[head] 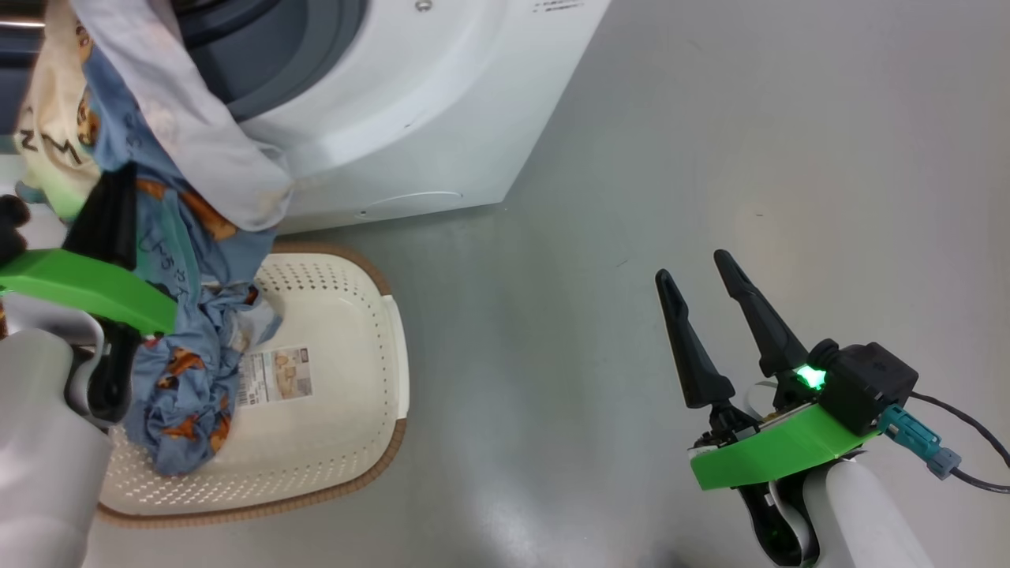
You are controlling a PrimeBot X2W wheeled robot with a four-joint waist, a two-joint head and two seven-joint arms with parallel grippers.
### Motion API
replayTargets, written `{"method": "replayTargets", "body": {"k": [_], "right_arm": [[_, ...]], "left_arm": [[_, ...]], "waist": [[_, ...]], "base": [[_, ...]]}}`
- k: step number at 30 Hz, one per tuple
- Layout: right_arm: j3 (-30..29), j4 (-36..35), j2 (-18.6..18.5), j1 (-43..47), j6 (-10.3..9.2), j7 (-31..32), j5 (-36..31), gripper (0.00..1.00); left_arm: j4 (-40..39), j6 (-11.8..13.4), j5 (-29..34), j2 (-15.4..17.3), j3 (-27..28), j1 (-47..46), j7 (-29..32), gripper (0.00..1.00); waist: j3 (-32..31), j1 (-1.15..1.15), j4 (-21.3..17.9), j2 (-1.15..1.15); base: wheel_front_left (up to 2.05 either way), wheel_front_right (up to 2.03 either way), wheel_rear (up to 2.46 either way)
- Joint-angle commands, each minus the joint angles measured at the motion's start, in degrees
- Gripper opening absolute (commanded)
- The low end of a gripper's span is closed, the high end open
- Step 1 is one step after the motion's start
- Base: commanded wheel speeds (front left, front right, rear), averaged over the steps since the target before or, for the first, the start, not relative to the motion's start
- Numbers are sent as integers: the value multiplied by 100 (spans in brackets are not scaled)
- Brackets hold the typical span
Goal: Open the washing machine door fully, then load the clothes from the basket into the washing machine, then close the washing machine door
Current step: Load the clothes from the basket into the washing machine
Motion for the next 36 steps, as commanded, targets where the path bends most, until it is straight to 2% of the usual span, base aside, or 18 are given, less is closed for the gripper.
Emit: {"method": "replayTargets", "body": {"k": [1, 11, 17, 25, 36], "right_arm": [[91, -154, 30, 50, 9, -27, -41, 100], [86, -155, 30, 37, 9, -27, -9, 100], [128, -149, 30, 27, 9, -27, 33, 100], [179, -164, 30, 16, 9, -27, 147, 100], [290, -218, 30, -17, 9, -27, 291, 100]], "left_arm": [[-283, -19, 64, 253, 334, 106, -29, 0], [-1194, -19, 412, 202, 935, 246, -29, 0], [-1305, -19, 461, 233, 998, -36, -29, 0], [-680, -19, 249, 323, 813, -762, -29, 0], [786, -19, 117, 409, 74, -2113, -23, 0]], "waist": [[-10, 0, 47, 0], [-41, 0, 139, 0], [-51, 0, 102, 0], [-6, 0, -68, 0], [137, 0, -316, 0]], "base": [[0, 0, 0], [0, 0, 0], [0, 0, 0], [0, 0, 0], [0, 0, 0]]}}
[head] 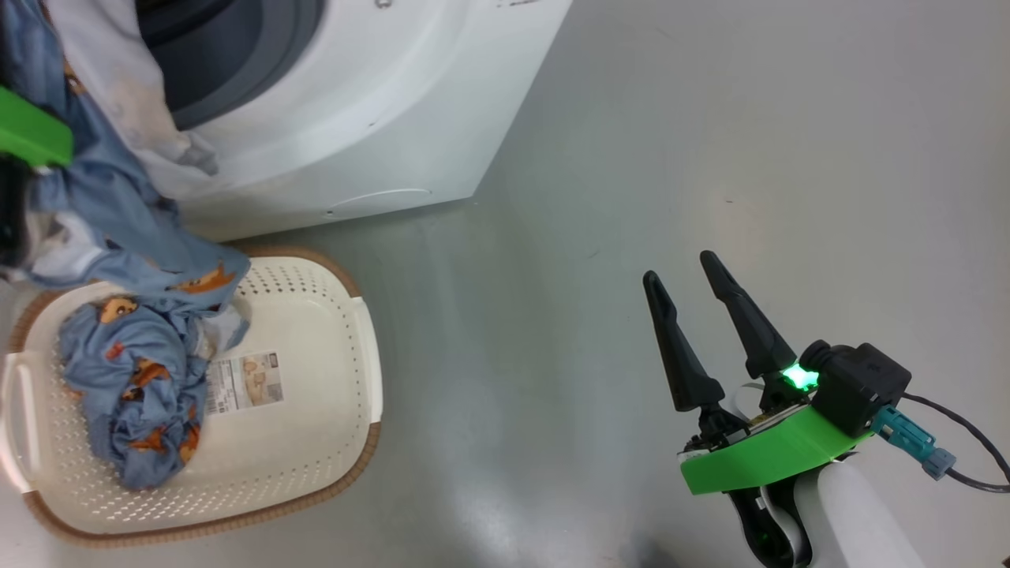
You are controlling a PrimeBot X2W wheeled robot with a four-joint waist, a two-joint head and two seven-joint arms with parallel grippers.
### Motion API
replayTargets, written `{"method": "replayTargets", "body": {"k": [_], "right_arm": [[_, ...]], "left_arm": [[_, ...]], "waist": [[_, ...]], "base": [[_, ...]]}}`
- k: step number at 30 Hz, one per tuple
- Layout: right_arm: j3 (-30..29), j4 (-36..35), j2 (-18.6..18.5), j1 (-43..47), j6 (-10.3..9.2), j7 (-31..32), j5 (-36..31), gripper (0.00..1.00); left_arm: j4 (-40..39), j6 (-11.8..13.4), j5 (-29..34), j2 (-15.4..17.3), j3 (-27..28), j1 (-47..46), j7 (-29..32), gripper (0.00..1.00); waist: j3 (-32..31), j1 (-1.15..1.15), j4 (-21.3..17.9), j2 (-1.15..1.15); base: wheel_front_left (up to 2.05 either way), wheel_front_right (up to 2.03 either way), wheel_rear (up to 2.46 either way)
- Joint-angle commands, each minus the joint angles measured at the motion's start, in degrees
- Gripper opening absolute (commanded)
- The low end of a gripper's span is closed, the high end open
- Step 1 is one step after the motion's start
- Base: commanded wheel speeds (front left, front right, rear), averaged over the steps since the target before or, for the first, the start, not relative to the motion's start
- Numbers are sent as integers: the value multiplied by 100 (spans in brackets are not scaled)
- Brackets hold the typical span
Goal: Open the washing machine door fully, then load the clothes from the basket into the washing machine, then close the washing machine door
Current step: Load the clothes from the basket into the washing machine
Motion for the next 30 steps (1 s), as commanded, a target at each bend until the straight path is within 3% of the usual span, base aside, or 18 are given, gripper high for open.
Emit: {"method": "replayTargets", "body": {"k": [1, 6, 13, 18, 23, 24, 25, 26, 27, 28, 30], "right_arm": [[161, -158, 30, -18, 9, -27, 78, 100], [225, -180, 30, -52, 9, -27, 132, 100], [266, -231, 30, -121, 9, -27, 185, 100], [292, -258, 30, -143, 9, -27, 212, 100], [338, -234, 30, -136, 9, -27, 224, 100], [345, -229, 30, -133, 9, -27, 223, 100], [350, -228, 30, -129, 9, -27, 223, 100], [352, -230, 30, -128, 9, -27, 223, 100], [350, -232, 30, -126, 9, -27, 222, 100], [345, -235, 30, -123, 9, -27, 220, 100], [338, -236, 30, -123, 9, -27, 215, 100]], "left_arm": [[86, -18, 38, 303, 35, -380, -24, 0], [153, 16, 454, 377, 294, -877, -27, 0], [-592, 125, 1267, 392, 1130, -970, -28, 0], [-1312, 101, 1941, 218, 1935, -716, -29, 0], [-896, 21, 2250, 6, 2142, -468, -29, 2], [-717, 11, 2267, -20, 2125, -461, -29, 9], [-621, 4, 2300, -27, 2109, -487, -29, 37], [-534, -2, 2303, -38, 2116, -512, -29, 48], [-423, -7, 2306, -49, 2102, -529, -29, 91], [-351, -10, 2317, -53, 2082, -556, -29, 100], [-203, -14, 2299, -71, 2024, -594, -29, 100]], "waist": [[49, 0, -75, 0], [139, 0, -183, 0], [279, 0, -291, 0], [351, 0, -342, 0], [322, 0, -375, 0], [309, 0, -375, 0], [307, 0, -376, 0], [306, 0, -376, 0], [303, 0, -371, 0], [304, 0, -363, 0], [307, 0, -345, 0]], "base": [[0, 0, 0], [0, 0, 0], [0, 0, 0], [0, 0, 0], [0, 0, 0], [0, 0, 0], [0, 0, 0], [0, 0, 0], [0, 0, 0], [0, 0, 0], [0, 0, 0]]}}
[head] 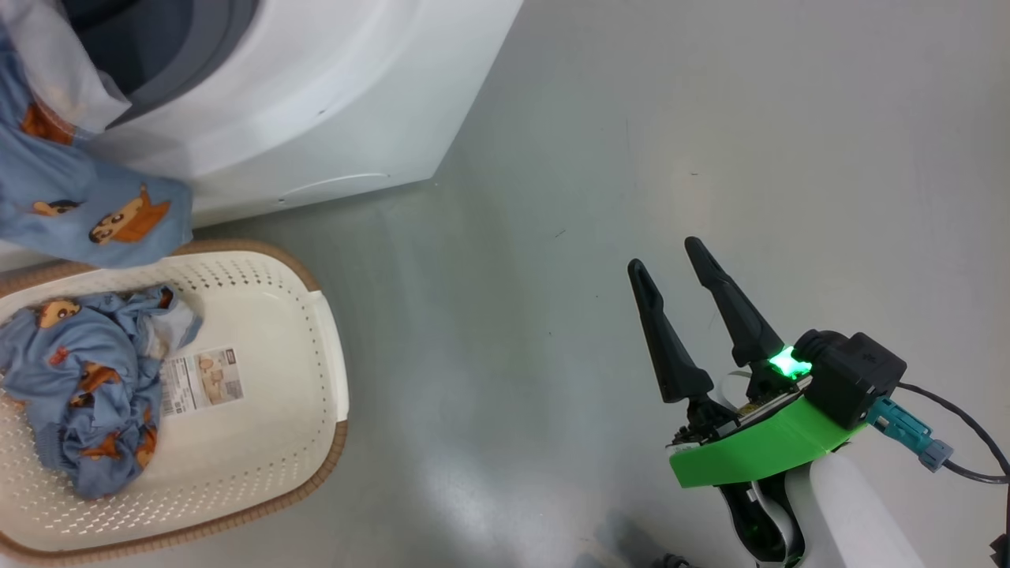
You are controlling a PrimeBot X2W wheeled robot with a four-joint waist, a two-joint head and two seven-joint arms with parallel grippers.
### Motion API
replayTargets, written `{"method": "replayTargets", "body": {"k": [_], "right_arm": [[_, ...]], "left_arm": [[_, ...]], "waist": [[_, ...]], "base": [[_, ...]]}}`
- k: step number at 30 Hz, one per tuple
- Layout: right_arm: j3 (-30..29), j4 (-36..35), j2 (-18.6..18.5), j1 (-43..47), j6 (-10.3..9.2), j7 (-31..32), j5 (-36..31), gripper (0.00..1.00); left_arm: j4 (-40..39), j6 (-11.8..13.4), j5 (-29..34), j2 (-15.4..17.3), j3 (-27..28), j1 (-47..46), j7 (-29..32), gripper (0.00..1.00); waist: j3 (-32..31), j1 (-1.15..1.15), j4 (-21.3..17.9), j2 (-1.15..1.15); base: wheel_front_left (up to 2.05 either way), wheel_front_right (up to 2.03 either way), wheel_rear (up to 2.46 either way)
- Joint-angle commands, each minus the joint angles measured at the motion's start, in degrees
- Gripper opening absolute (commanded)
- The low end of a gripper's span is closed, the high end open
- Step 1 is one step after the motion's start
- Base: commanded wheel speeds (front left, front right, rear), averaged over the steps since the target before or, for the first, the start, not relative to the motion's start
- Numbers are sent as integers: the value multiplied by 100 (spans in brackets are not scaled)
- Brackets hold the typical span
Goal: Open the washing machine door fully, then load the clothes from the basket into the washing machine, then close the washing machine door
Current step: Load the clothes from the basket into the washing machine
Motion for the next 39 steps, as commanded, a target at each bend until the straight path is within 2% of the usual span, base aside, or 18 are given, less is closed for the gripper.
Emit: {"method": "replayTargets", "body": {"k": [1, 6, 12, 23, 39], "right_arm": [[102, -126, 23, 21, 9, -27, 30, 100], [85, -113, 23, -8, 9, -27, 24, 100], [56, -116, 23, -21, 9, -27, 3, 100], [-43, -113, 23, -16, 9, -27, -55, 100], [-212, -110, 23, 28, 9, -27, -157, 100]], "left_arm": [[-34, -19, 1, 214, 3, -110, -21, 100], [13, -21, -169, 213, -224, -76, -21, 100], [-86, -21, -316, 153, -174, 116, -21, 100], [-609, -21, -260, -62, 380, 974, -21, 100], [-1552, -22, 139, -418, 759, 2103, -22, 100]], "waist": [[0, 0, 25, 0], [-9, 0, 100, 0], [-20, 0, 182, 0], [-77, 0, 331, 0], [-144, 0, 544, 0]], "base": [[0, 0, 0], [0, 0, 0], [0, 0, 0], [0, 0, 0], [0, 0, 0]]}}
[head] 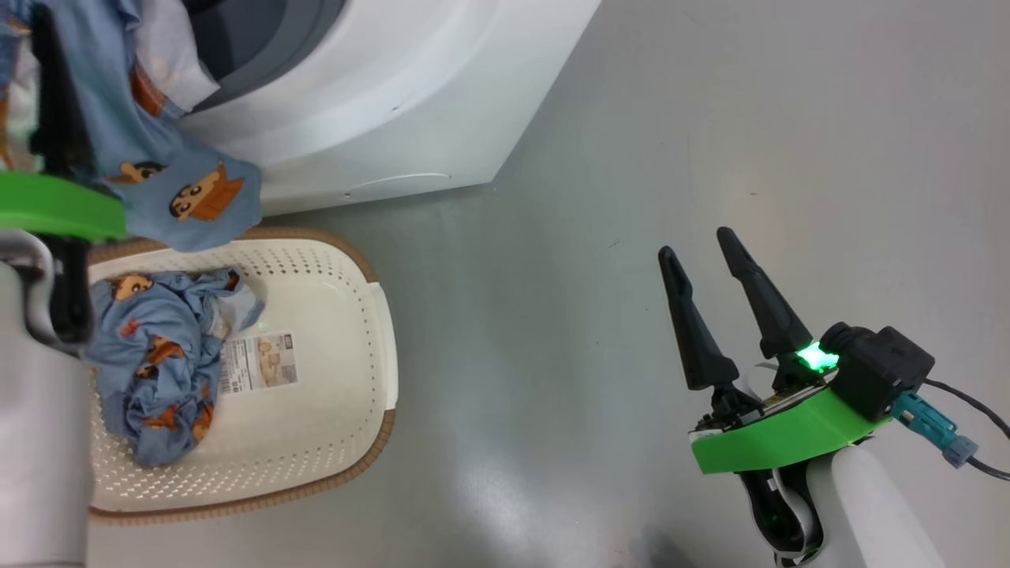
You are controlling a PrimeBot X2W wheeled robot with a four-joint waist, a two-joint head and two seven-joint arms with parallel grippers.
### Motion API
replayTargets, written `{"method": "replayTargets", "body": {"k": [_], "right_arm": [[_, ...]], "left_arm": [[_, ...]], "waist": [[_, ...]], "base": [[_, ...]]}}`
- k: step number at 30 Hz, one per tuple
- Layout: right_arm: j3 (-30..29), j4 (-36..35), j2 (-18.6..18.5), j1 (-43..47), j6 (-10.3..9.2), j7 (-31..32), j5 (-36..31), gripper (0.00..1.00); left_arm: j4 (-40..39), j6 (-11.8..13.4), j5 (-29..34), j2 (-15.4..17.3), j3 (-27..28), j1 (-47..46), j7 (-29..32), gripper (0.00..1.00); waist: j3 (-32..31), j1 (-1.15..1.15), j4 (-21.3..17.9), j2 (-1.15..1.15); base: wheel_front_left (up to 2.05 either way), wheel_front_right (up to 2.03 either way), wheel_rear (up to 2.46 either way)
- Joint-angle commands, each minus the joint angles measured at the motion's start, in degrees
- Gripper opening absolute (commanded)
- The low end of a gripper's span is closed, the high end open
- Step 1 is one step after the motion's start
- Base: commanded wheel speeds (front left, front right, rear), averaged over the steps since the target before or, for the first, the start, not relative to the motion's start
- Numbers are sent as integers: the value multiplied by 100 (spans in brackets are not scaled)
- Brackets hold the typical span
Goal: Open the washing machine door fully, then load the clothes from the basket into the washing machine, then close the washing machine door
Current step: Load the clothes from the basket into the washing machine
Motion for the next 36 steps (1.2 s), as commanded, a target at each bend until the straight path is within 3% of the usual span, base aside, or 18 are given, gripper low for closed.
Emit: {"method": "replayTargets", "body": {"k": [1, 16, 27, 36], "right_arm": [[107, -125, 24, 42, 9, -27, -44, 100], [-65, -152, 24, 117, 9, -27, -152, 100], [-21, -117, 24, 169, 9, -27, -161, 100], [11, -89, 24, 173, 9, -27, -174, 100]], "left_arm": [[-205, -18, 72, 201, 158, 164, -23, 100], [-1543, -19, 138, 39, 417, 1833, -23, 100], [-2411, -19, 218, -185, 780, 3300, -23, 100], [-2644, -19, 250, -306, 719, 3597, -23, 100]], "waist": [[-5, 0, 21, 0], [-64, 0, 223, 0], [-152, 0, 143, 0], [-200, 0, 106, 0]], "base": [[0, 0, 0], [0, 0, 0], [0, 0, 0], [0, 0, 0]]}}
